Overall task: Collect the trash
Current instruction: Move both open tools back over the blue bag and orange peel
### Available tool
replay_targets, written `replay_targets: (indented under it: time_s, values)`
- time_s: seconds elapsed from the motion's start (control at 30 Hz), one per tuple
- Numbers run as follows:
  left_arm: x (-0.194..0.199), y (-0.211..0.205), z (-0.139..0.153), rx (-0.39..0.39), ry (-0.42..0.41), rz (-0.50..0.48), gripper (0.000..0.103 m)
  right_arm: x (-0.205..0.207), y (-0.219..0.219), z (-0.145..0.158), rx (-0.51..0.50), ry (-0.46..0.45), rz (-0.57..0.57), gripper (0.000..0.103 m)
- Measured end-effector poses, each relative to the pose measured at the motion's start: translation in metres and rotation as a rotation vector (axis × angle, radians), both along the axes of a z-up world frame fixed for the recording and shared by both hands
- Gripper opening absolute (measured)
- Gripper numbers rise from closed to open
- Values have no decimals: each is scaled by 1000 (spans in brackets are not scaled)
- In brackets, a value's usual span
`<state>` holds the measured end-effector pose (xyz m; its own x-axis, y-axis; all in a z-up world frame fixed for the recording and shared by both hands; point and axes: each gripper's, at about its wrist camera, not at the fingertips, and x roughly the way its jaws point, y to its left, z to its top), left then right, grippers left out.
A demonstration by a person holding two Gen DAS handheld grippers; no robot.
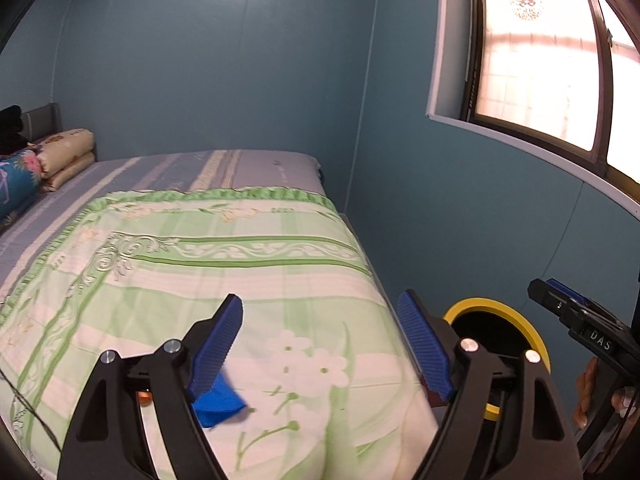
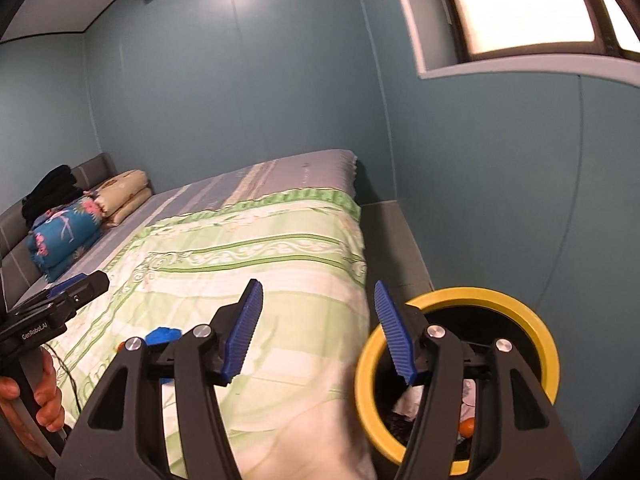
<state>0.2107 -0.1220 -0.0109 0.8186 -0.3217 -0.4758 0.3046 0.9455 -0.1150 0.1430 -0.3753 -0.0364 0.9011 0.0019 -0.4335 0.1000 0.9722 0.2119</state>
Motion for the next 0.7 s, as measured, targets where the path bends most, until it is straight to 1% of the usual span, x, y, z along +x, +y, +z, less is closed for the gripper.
replay_targets:
  time_s: [0.13,0.37,0.5,0.57,0.7]
  values:
    - [-15,22,6,-3,-20,30,78,-3,20,8,-9,-19,47,60]
    - [-37,58,16,-8,-63,97,87,-8,53,16,-29,-42,120,65]
    - [-47,76,21,-15,-78,130,89,-9,68,20,-33,-54,161,70]
    - [-52,84,22,-14,-90,154,92,-10,78,22,-39,-59,181,71]
    - [-59,96,25,-13,-105,182,95,-11,96,24,-53,-64,209,73]
